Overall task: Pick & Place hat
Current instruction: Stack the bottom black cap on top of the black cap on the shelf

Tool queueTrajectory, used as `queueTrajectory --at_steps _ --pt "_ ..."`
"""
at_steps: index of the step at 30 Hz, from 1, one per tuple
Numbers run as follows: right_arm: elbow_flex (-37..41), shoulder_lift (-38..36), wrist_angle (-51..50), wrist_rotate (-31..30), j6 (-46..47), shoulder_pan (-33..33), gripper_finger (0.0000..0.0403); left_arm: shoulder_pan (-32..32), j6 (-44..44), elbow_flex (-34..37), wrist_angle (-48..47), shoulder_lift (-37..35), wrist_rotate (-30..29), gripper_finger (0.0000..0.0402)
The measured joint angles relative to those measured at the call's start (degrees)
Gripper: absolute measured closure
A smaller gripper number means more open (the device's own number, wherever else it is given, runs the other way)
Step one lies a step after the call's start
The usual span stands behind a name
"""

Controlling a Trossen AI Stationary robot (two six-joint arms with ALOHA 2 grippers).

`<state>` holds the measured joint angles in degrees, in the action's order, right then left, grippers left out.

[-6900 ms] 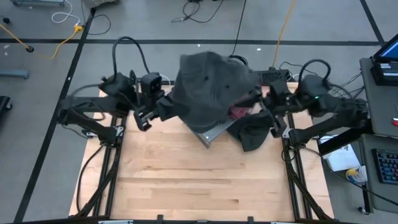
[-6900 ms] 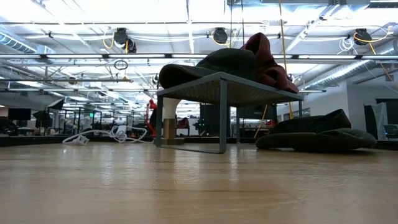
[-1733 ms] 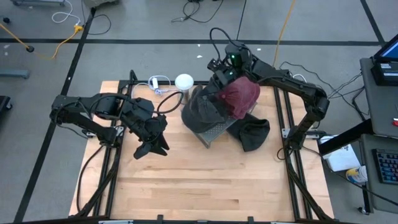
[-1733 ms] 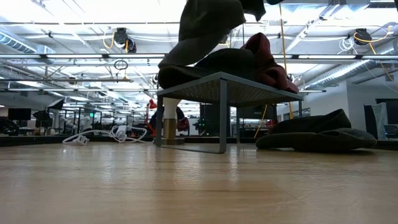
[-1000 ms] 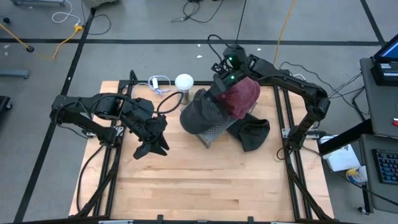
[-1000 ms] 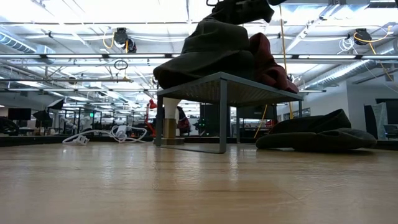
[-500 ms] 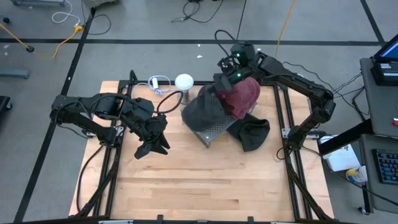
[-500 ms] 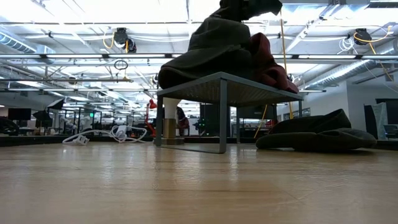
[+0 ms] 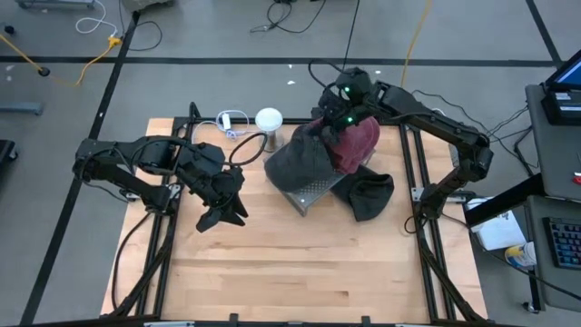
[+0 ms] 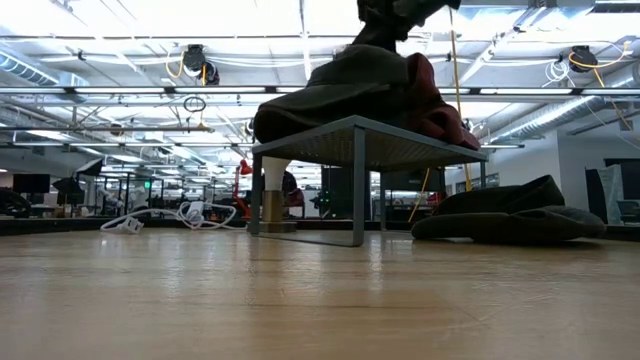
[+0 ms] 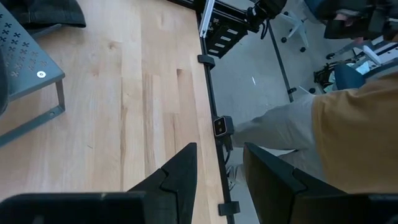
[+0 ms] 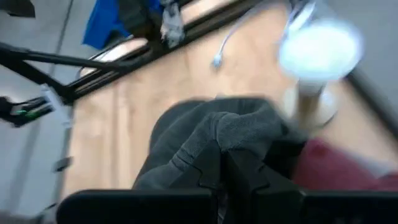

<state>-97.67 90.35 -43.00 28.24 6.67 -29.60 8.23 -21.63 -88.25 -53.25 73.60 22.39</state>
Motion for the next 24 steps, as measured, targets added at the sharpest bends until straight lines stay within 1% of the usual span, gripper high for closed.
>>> queueTrajectory --at_steps 2,6,9,11,13,15,20,24 --pt "-0.13 -0.33 1.68 -2.86 -3.09 0.83 0.04 0.0 0.0 0.0 0.03 0.0 0.0 0.027" --pt "-0.07 -0.58 1.51 -8.26 -8.77 1.97 0.04 0.0 -0.09 0.0 0.11 0.0 0.09 0.027" --pt "-0.07 -0.86 1.59 -8.94 -11.78 2.62 0.0397 0.0 -0.33 0.0 0.11 0.0 0.35 0.027" --pt "-0.09 -0.85 1.46 -9.6 -13.73 3.11 0.0388 0.0 -0.88 0.0 0.11 0.0 1.17 0.027" --pt "-0.09 -0.79 0.5 -10.22 -15.67 3.5 0.0367 0.0 -1.34 0.0 0.09 0.0 2.18 0.027" --pt "-0.09 -0.79 0.01 -10.22 -16.3 3.5 0.0338 0.07 -1.46 0.0 0.03 0.0 3.05 0.027" --pt "-0.02 -2.03 -0.45 -10.75 -15.47 3.47 0.0247 0.11 -1.79 0.0 0.0 0.0 5.43 0.027" --pt "-0.04 -5.14 2.22 -16.42 -15.41 3.5 0.0191 0.11 -1.33 0.0 -0.04 0.0 5.7 0.027"
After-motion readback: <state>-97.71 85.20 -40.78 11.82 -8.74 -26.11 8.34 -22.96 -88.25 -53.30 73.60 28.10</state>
